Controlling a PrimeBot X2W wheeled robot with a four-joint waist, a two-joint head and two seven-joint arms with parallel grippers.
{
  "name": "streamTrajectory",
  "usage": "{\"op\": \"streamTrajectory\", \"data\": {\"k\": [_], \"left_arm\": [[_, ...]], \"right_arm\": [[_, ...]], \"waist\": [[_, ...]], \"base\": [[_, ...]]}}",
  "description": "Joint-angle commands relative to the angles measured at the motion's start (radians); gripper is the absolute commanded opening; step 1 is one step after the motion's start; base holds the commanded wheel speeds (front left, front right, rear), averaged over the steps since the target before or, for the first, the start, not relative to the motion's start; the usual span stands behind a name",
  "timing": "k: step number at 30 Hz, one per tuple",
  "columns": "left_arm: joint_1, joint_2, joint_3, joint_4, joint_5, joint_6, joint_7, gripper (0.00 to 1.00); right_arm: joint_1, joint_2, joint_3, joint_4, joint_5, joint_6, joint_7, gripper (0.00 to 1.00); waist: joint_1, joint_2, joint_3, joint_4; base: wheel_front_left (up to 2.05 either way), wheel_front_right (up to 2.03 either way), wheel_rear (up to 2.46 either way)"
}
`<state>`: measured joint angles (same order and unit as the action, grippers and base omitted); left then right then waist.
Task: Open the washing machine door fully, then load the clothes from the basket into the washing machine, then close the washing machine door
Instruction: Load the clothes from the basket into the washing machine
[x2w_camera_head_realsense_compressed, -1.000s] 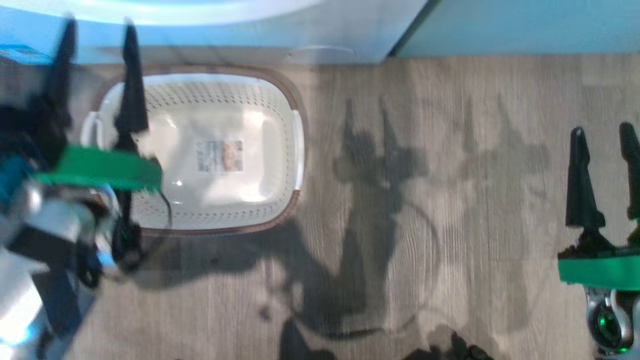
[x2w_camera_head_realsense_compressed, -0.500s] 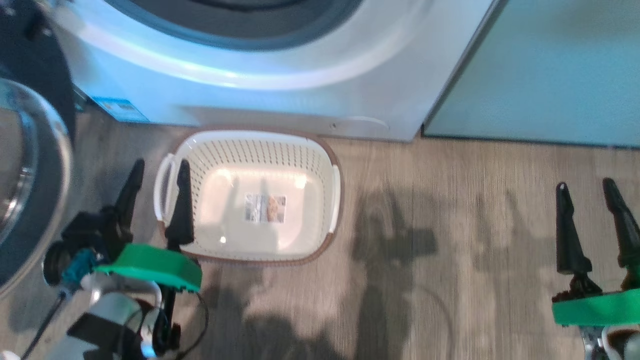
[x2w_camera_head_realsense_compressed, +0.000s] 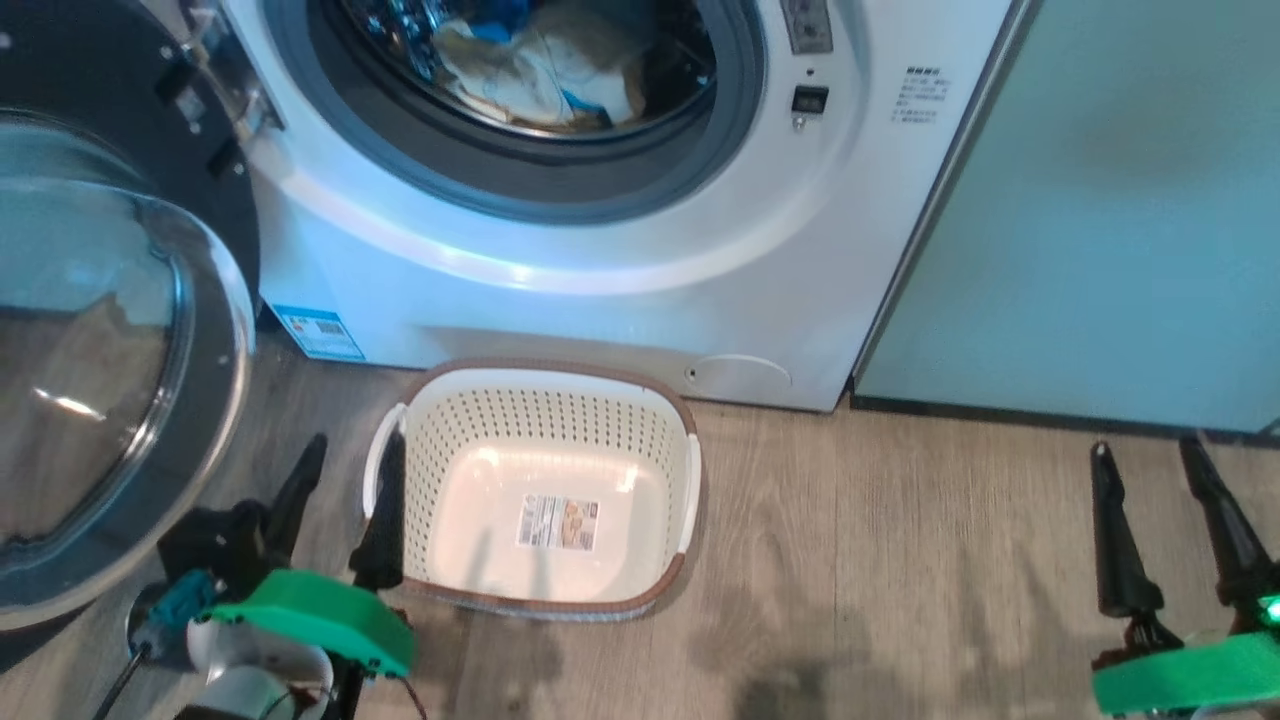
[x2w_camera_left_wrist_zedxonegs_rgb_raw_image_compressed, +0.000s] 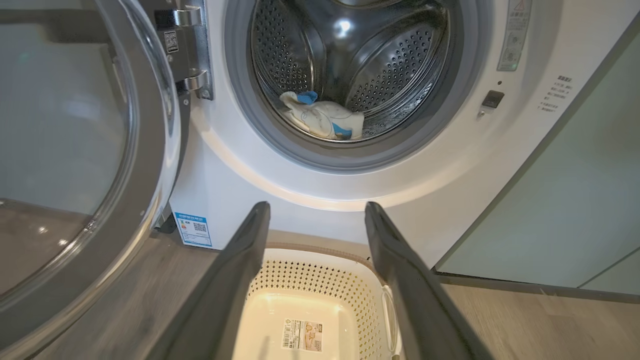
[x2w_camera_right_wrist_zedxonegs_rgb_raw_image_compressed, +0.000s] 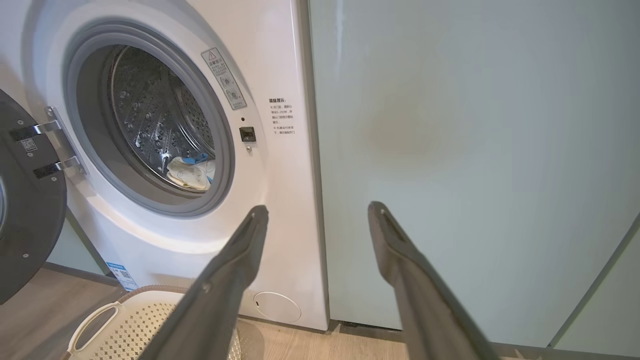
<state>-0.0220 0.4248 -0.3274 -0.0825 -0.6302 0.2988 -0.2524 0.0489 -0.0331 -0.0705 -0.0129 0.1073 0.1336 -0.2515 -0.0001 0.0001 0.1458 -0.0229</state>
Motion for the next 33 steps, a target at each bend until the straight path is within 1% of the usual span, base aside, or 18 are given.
{"op": "streamTrajectory", "data": {"k": [1, 9, 15, 23, 27, 33], "left_arm": [[-0.020, 0.015, 0.049, -0.015, -0.013, -0.007, -0.009, 1.00], [0.028, 0.002, 0.077, 0.021, -0.064, -0.017, -0.009, 1.00], [0.056, 0.006, 0.083, 0.020, -0.071, -0.021, -0.009, 1.00], [0.068, 0.012, 0.074, 0.019, -0.064, -0.021, -0.009, 1.00], [0.072, 0.005, 0.075, 0.015, -0.070, -0.021, -0.009, 1.00], [0.077, 0.010, 0.070, 0.016, -0.062, -0.014, -0.009, 1.00]], "right_arm": [[-0.004, -0.017, 0.014, -0.032, -0.005, -0.003, 0.003, 1.00], [0.039, -0.017, 0.003, -0.031, 0.010, -0.003, 0.024, 1.00], [0.063, -0.017, 0.008, -0.030, 0.019, -0.003, 0.032, 1.00], [0.075, -0.017, 0.014, -0.036, 0.016, -0.003, 0.043, 1.00], [0.079, -0.017, 0.017, -0.040, 0.017, -0.003, 0.047, 1.00], [0.084, -0.017, 0.019, -0.042, 0.016, -0.003, 0.050, 1.00]], "waist": [[0.0001, -0.0001, -0.026, 0.003], [0.0001, -0.0001, -0.093, 0.005], [0.0001, -0.0001, -0.129, 0.003], [0.0001, -0.0001, -0.147, 0.003], [0.0001, -0.0001, -0.153, 0.002], [0.0001, -0.0001, -0.159, -0.002]], "base": [[0.00, 0.00, 0.00], [0.00, 0.00, 0.00], [0.00, 0.00, 0.00], [0.00, 0.00, 0.00], [0.00, 0.00, 0.00], [0.00, 0.00, 0.00]]}}
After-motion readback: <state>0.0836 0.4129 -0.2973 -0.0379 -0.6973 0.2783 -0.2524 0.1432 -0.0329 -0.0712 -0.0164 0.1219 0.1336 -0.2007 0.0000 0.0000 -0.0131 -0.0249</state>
